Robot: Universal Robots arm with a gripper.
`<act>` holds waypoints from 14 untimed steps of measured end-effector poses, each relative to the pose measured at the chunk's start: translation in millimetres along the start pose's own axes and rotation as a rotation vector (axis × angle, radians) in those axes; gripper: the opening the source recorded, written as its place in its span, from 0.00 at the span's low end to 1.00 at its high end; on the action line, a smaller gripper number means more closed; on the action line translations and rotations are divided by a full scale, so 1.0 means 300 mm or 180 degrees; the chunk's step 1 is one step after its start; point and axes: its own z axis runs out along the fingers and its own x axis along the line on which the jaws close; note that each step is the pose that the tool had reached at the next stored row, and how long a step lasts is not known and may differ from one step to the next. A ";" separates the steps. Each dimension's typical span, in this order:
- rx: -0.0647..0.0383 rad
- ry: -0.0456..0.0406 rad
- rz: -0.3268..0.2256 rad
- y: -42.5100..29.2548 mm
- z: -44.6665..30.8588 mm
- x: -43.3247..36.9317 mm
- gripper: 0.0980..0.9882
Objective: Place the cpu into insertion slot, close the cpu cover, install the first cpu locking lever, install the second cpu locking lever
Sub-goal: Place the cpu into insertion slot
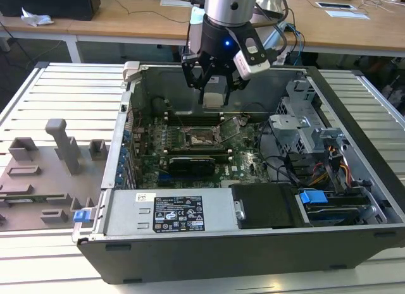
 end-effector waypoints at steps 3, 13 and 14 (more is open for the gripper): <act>0.0000 0.0000 0.0000 -0.001 0.007 0.000 0.50; 0.0000 0.0000 0.0000 -0.002 0.028 -0.001 0.50; 0.0000 0.0000 0.0000 -0.002 0.029 -0.001 0.50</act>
